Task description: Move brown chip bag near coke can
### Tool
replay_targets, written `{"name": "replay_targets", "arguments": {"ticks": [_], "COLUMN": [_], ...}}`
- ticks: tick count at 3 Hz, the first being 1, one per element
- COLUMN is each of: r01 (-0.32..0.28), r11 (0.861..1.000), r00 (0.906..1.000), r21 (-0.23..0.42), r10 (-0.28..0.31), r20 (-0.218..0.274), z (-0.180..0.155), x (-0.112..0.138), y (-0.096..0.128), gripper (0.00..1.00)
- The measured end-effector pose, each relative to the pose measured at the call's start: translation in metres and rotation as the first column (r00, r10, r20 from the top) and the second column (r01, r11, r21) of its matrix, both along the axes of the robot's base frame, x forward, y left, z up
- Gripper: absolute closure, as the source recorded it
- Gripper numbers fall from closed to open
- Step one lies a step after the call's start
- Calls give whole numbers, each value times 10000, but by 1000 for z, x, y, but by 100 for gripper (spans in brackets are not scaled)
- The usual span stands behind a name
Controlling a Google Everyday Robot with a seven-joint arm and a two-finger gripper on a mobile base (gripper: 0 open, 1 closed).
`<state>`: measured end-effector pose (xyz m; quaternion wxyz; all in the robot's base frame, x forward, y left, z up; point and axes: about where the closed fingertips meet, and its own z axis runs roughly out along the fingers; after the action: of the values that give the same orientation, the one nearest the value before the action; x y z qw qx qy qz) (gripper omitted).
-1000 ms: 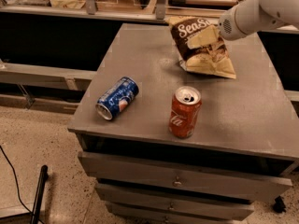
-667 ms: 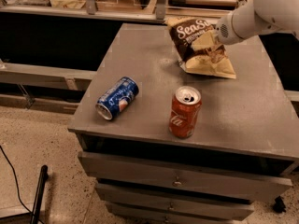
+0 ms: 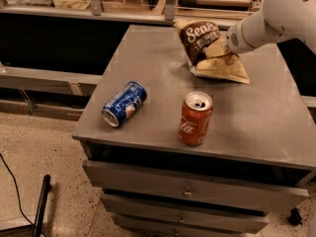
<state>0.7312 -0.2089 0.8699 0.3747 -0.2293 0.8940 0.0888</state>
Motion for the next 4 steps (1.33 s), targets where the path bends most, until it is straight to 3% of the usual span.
{"name": "replay_targets", "arguments": {"ticks": [1, 4], "r01": [-1, -2], "r11": [10000, 10000], "r00": [10000, 10000], "r21": [1, 4], "r10": [1, 2], "r20": [0, 0], "z": [3, 6], "x": [0, 0], "y": [0, 0], "gripper": [100, 100]}}
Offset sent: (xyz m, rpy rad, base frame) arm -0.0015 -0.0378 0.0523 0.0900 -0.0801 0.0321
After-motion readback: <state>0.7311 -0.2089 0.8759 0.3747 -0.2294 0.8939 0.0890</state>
